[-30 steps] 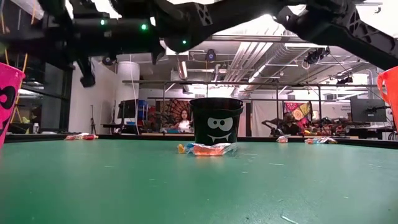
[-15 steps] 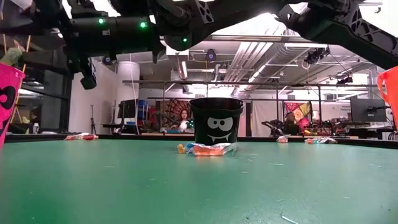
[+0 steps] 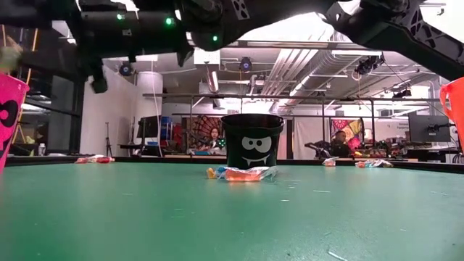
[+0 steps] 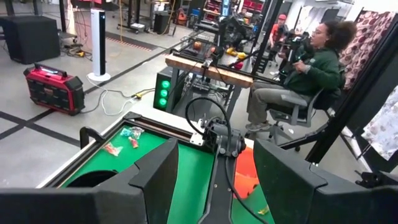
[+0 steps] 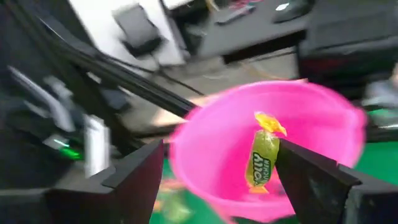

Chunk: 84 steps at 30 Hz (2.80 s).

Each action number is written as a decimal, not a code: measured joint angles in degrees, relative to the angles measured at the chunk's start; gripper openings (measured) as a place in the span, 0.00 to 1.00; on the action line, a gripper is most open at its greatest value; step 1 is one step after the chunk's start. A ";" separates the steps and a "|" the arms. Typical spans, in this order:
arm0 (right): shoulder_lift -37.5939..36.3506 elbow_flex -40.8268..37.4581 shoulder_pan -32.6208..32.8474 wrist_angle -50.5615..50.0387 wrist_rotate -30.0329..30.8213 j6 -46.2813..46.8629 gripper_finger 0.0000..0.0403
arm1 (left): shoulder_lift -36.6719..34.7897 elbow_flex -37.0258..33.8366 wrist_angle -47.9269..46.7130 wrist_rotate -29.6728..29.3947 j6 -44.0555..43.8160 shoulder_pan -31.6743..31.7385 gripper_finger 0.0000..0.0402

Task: Sort candy by brand, put in halloween buckets
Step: Put the green candy into the pink bucket, then put the orange gummy into the orange bucket

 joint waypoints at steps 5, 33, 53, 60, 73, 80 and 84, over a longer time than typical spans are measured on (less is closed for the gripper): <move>-0.04 0.70 0.58 -7.99 6.42 -12.05 0.73 | -0.05 0.00 -0.19 -1.10 0.07 -0.02 0.50; -18.41 -2.41 -14.62 -68.97 -4.95 -26.98 0.62 | -6.17 -2.57 -3.62 2.26 -3.06 -0.09 0.50; -44.57 -61.40 0.40 -36.75 1.53 -9.87 0.62 | -5.78 -16.10 -1.37 -0.86 -10.61 -3.15 0.50; -43.59 -63.96 3.37 -32.18 6.00 -6.02 0.62 | -5.51 -16.11 -1.77 -0.96 -12.39 -3.24 0.50; -40.13 -63.97 5.11 -29.38 11.61 -8.07 0.62 | -5.53 -16.11 -1.81 -4.67 -13.48 -6.37 0.50; -38.37 -63.69 6.25 -28.23 13.77 -6.14 0.46 | -5.55 -16.11 -1.83 -6.14 -13.46 -7.46 0.50; -39.19 -60.71 6.39 -34.46 10.47 -5.05 0.10 | -5.56 -16.11 -1.79 -6.67 -12.06 -7.58 0.50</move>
